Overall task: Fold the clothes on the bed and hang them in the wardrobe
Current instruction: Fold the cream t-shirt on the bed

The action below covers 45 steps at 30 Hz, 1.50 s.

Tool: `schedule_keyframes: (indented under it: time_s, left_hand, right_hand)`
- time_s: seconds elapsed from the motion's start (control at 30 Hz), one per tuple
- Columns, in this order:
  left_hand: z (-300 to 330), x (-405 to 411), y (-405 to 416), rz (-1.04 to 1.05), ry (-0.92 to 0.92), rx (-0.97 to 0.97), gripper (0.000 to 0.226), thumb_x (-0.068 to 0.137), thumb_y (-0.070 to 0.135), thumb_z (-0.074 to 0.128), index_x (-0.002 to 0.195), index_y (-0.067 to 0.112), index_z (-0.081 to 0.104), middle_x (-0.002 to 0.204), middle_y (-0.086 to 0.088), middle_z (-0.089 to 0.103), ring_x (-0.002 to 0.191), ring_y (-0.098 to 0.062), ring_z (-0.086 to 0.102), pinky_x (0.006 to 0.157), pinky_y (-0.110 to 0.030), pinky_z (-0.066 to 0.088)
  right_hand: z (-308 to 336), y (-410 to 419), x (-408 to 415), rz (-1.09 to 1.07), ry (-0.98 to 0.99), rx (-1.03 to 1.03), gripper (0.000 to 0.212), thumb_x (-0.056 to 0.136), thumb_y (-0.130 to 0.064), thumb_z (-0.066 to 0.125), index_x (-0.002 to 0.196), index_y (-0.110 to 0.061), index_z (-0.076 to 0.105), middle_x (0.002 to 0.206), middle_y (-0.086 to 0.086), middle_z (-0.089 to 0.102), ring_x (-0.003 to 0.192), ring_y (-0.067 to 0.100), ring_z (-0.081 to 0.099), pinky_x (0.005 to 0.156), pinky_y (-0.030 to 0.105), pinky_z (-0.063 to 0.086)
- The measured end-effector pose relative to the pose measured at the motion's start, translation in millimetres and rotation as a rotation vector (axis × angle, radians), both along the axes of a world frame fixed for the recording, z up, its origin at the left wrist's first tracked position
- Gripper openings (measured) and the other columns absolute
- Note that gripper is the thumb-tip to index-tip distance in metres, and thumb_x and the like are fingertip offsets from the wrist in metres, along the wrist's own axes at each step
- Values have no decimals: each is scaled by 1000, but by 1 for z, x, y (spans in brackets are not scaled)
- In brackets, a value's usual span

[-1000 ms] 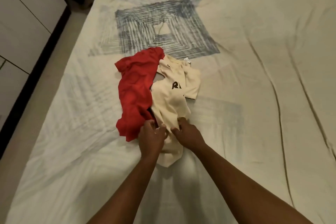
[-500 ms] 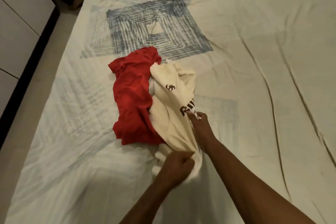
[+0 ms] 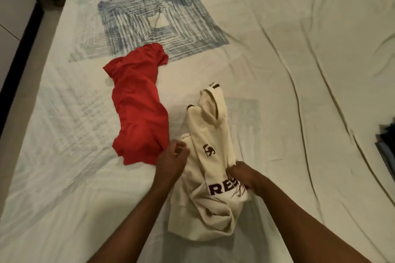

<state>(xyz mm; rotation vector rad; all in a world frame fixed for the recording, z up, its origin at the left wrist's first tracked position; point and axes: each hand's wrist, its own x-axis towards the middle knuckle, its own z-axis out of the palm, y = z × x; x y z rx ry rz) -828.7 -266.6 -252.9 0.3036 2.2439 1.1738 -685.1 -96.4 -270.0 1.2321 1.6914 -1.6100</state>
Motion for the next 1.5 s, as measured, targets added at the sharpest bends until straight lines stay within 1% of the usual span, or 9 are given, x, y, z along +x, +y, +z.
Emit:
schedule_keyframes:
  time_s: [0.1,0.23,0.47,0.53,0.67,0.97,1.17,1.37,1.5]
  left_hand:
    - [-1,-20,26,69,83,-40,44,90,35,68,127,15,53,120,-6,59,107,-22,59,92,-38,49]
    - [-4,-12,70,-270,143,-238,81,76,80,54,137,27,47,129,-1,59,123,-25,52,99,-51,45]
    - [-10,41,128,-728,414,-549,58,88,61,53,139,35,49,127,-4,60,123,-30,50,102,-50,35]
    - [-13,45,134,-652,496,-456,39,89,45,51,125,31,59,116,-3,64,112,-30,56,89,-42,37]
    - [-1,55,141,-522,398,-67,30,79,36,44,92,16,63,81,-6,62,80,-28,61,65,-35,41]
    - [21,56,134,-392,-108,212,43,85,32,45,120,29,72,119,9,71,114,-7,62,96,-29,48]
    - [34,43,138,-310,-233,231,41,71,25,49,103,33,74,100,9,73,95,-14,63,82,-33,48]
    - [61,36,166,-222,-388,186,30,83,26,52,104,25,73,91,-3,73,80,-19,67,64,-29,51]
    - [82,38,206,-50,-571,138,27,96,27,51,107,10,69,86,-13,75,70,-24,70,68,-34,54]
  right_hand:
    - [-10,-7,27,373,-119,57,30,82,-20,63,109,-8,66,97,10,72,85,26,72,71,37,62]
    - [-15,-15,51,615,-225,61,51,82,-34,69,126,-13,57,116,7,63,95,22,67,75,33,61]
    - [-7,19,59,489,-217,-54,40,93,-54,56,119,-23,52,96,0,66,68,13,55,53,24,38]
    - [-6,36,60,390,-162,47,35,97,-51,52,113,-20,58,104,6,69,70,15,56,53,23,42]
    - [-9,72,61,100,-20,496,37,98,-41,52,125,-16,56,126,13,64,111,31,61,92,36,48]
    - [-22,125,13,294,98,752,59,95,-25,50,150,-30,31,158,5,28,128,38,44,101,48,43]
    - [-33,131,8,287,56,892,22,94,-18,45,106,-17,63,106,7,63,101,31,61,72,34,44]
    - [-3,166,40,-311,122,773,14,95,-24,50,92,-15,60,94,10,63,91,33,59,69,31,36]
    - [34,212,66,-604,279,770,42,95,-30,55,61,-15,35,58,3,40,64,26,40,57,37,27]
